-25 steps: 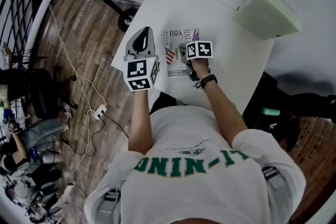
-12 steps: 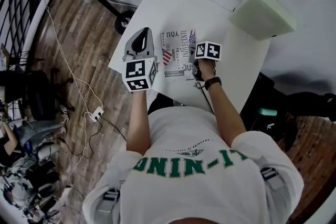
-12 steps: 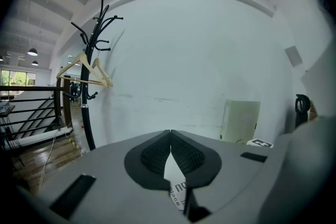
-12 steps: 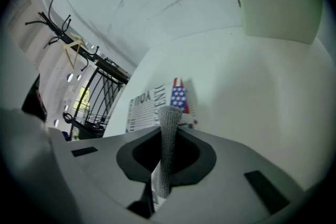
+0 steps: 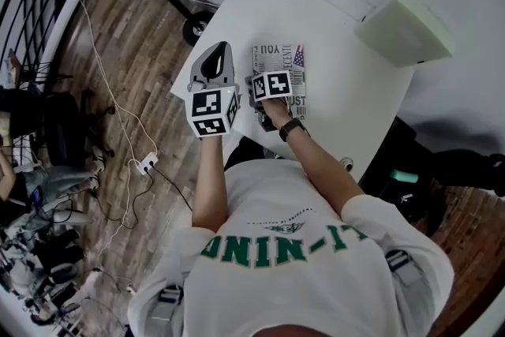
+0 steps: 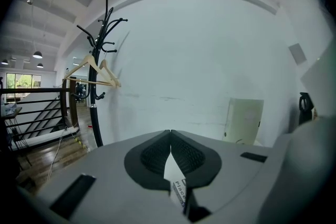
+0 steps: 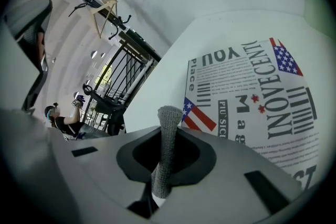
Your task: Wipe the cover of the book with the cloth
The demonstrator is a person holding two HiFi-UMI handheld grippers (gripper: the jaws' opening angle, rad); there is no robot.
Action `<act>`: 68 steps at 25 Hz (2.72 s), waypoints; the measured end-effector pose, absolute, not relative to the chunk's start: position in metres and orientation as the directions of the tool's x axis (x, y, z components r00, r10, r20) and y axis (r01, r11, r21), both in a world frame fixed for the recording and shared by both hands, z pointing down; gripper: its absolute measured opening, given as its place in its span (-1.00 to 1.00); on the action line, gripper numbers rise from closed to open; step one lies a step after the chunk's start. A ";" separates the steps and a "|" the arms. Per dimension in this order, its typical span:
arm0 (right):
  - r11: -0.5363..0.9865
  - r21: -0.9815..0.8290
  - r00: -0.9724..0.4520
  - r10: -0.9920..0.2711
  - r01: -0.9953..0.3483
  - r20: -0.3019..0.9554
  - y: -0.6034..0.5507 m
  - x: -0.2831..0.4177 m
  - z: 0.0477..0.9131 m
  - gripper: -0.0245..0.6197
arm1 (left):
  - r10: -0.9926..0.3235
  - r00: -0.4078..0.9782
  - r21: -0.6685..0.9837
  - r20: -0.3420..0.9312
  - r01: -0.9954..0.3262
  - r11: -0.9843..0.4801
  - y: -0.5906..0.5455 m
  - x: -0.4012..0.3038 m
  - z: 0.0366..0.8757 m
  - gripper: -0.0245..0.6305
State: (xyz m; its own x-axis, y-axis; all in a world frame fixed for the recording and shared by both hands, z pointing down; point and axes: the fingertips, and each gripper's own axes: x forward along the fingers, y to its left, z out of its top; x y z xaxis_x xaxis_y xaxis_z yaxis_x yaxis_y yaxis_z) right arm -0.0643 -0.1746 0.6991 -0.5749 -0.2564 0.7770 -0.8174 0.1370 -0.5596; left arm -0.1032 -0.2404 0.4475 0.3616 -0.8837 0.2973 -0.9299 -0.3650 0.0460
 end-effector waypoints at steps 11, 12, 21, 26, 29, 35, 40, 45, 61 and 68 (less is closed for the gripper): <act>-0.056 -0.522 -0.467 -0.374 -0.851 0.801 -0.172 0.055 0.699 -0.82 | -0.870 0.418 0.078 0.262 -0.908 -0.412 -0.238 -0.081 0.434 -0.88; -0.089 -0.524 -0.455 -0.388 -0.847 0.802 -0.171 0.070 0.699 -0.82 | -0.866 0.425 0.080 0.263 -0.904 -0.420 -0.238 -0.078 0.435 -0.88; -0.219 -0.530 -0.398 -0.448 -0.819 0.800 -0.164 0.135 0.700 -0.82 | -0.859 0.439 0.090 0.263 -0.898 -0.431 -0.231 -0.067 0.440 -0.88; -0.057 -0.550 -0.481 -0.414 -0.833 0.773 -0.166 0.081 0.683 -0.82 | -0.881 0.393 0.087 0.265 -0.919 -0.384 -0.227 -0.090 0.441 -0.88; 0.012 -0.639 -0.603 -0.344 -0.769 0.719 -0.161 0.019 0.679 -0.82 | -0.887 0.366 0.087 0.280 -0.930 -0.357 -0.223 -0.104 0.446 -0.88; 0.133 -0.629 -0.642 -0.198 -0.766 0.741 -0.142 -0.060 0.697 -0.82 | -0.901 0.325 0.079 0.288 -0.945 -0.316 -0.216 -0.127 0.447 -0.88; 0.125 -0.565 -0.578 -0.208 -0.816 0.789 -0.140 -0.038 0.703 -0.82 | -0.905 0.321 0.085 0.280 -0.947 -0.310 -0.215 -0.133 0.447 -0.88; 0.034 -0.549 -0.537 -0.268 -0.835 0.800 -0.141 0.018 0.702 -0.82 | -0.892 0.352 0.092 0.283 -0.936 -0.340 -0.217 -0.118 0.449 -0.88; -0.101 -0.577 -0.497 -0.402 -0.810 0.769 -0.142 0.097 0.683 -0.82 | -0.881 0.384 0.087 0.275 -0.923 -0.375 -0.215 -0.096 0.445 -0.88; 0.073 -0.634 -0.627 -0.276 -0.770 0.729 -0.144 -0.010 0.677 -0.82 | -0.894 0.346 0.078 0.284 -0.938 -0.338 -0.212 -0.115 0.446 -0.88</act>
State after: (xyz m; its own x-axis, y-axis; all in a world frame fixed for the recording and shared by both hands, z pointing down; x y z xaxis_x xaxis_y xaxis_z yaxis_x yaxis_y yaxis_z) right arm -0.0100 -0.1445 0.6767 -0.6266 -0.2759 0.7288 -0.7697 0.0729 -0.6342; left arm -0.1146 -0.2123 0.4463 0.3458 -0.8943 0.2840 -0.9379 -0.3380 0.0776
